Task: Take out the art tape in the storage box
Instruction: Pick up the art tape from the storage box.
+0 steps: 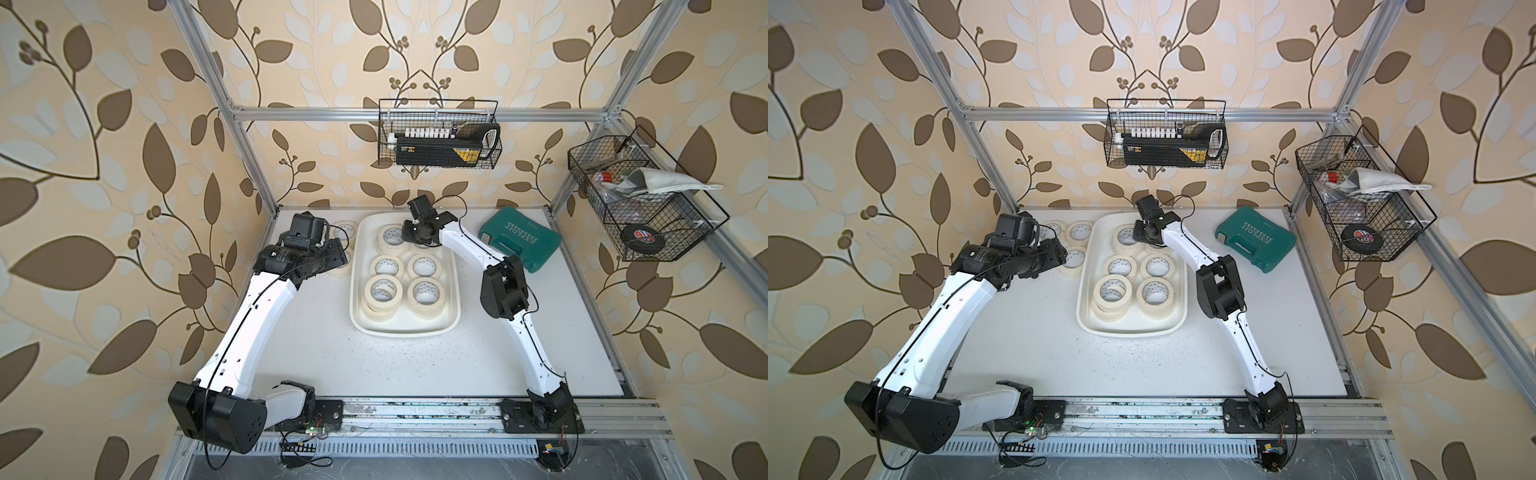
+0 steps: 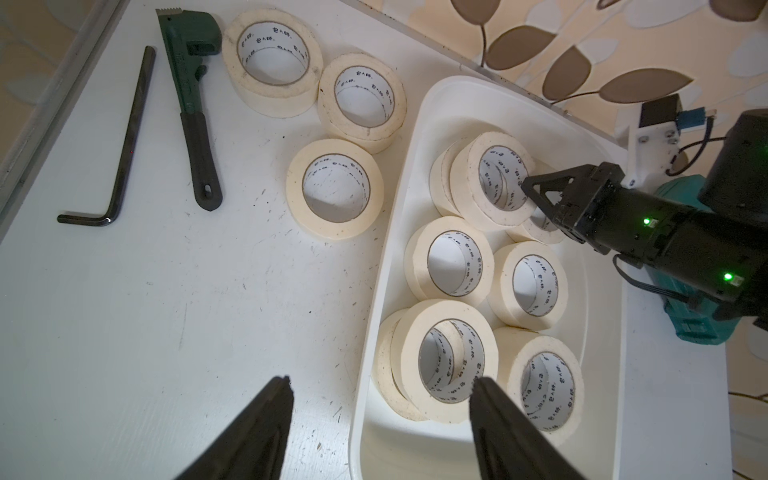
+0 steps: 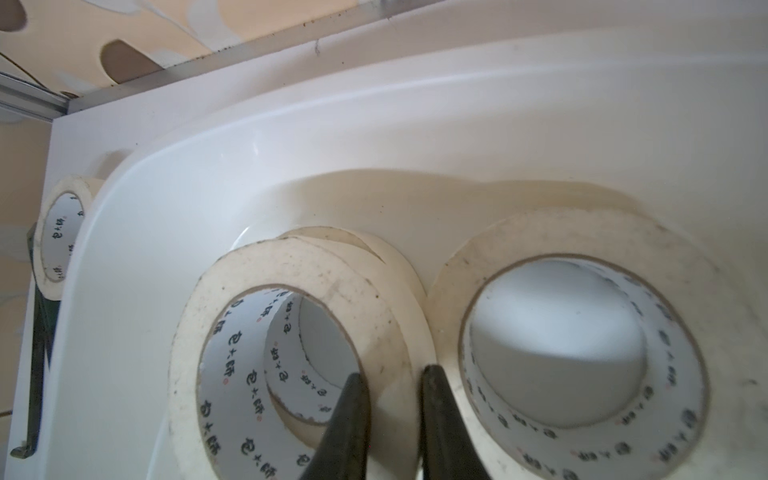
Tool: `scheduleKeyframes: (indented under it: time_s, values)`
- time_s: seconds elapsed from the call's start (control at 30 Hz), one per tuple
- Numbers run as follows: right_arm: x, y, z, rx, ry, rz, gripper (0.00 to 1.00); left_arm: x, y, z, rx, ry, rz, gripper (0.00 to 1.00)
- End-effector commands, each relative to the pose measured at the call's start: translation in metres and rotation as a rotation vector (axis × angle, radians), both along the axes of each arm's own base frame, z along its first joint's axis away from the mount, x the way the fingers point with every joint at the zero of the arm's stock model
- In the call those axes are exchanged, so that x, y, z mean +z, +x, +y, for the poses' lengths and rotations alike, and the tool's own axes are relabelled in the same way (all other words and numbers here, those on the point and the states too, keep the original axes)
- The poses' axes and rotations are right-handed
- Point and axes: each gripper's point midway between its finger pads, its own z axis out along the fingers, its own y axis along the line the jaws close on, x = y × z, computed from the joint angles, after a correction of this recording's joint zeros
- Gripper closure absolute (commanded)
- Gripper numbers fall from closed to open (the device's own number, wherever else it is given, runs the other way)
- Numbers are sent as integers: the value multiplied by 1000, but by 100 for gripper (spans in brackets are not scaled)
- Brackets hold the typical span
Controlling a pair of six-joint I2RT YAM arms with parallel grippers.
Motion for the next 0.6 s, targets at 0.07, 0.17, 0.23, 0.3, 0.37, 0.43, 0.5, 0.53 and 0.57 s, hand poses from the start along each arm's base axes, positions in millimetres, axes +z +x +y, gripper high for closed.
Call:
scheduleKeyframes:
  time_s: [0.07,0.17,0.23,0.3,0.37,0.43,0.5,0.53,0.57]
  values:
    - [76,-14,-8,47,22,-92,100,10,-4,1,-21,16,-29,28]
    - [97,-25,-16,65,0,-115,100,9,-2,-3,-31,12,-18,28]
    - [110,-33,-23,78,-15,-124,100,9,-1,-7,-41,10,-16,28]
    - [122,-42,-29,88,-28,-136,100,11,1,-14,-61,5,-18,28]
    - [132,-51,-34,96,-36,-145,100,14,3,-22,-84,1,-19,28]
    - [138,-62,-39,110,-44,-147,100,19,6,-32,-113,0,-25,28]
    - [141,-73,-42,127,-47,-141,100,26,8,-45,-153,-1,-35,28]
    - [142,-79,-45,135,-47,-136,100,29,9,-50,-167,8,-37,28]
    - [141,-84,-46,146,-50,-128,100,31,10,-55,-178,15,-37,27]
